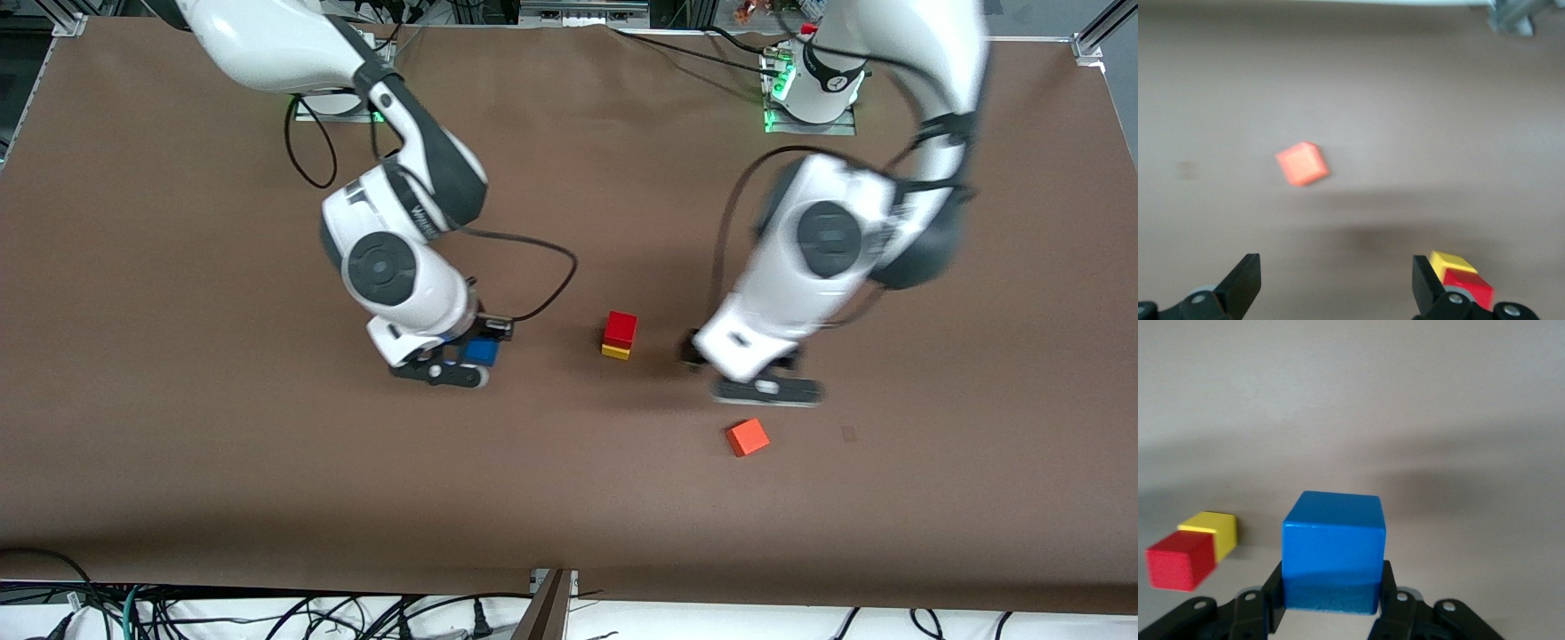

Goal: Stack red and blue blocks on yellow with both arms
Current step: 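Carry the blue cube toward the stack while the left gripper withdraws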

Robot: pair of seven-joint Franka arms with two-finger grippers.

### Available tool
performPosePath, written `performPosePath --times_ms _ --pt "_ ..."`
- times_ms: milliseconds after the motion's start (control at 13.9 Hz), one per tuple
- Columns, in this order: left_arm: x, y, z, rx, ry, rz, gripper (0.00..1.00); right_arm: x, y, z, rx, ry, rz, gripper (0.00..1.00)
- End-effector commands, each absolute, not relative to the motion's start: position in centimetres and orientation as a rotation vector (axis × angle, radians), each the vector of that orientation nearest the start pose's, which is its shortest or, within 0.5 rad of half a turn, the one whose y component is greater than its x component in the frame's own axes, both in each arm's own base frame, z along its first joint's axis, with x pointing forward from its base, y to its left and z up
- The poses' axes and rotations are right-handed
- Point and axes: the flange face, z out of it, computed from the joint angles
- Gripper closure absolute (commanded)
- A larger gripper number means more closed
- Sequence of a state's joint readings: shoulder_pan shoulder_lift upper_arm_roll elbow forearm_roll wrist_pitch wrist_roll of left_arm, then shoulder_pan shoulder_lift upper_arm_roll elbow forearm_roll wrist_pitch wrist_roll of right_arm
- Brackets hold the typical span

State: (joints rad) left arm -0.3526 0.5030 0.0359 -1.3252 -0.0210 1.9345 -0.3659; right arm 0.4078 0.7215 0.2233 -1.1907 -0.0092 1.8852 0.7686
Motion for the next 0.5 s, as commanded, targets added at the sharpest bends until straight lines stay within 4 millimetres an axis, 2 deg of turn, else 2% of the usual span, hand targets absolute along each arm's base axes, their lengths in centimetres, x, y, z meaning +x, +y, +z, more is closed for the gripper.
performPosePath --times_ms 0,72,215,431 --pt "66.3 -17.1 52.2 -3.192 -0.095 -0.136 0.00 61.0 44.5 36.3 -2.980 0.404 0.112 0.70" --pt "65.4 -16.0 54.0 -3.177 -0.039 -0.123 0.00 60.1 46.4 35.9 -2.959 0.449 0.093 0.69" --pt "64.9 -10.7 56.0 -3.160 -0.036 -0.089 0.00 58.9 49.8 35.0 -2.887 0.540 0.041 0.67" --pt "64.2 -4.5 56.6 -3.155 -0.040 0.015 0.00 57.2 53.2 33.8 -2.817 0.569 -0.013 0.67"
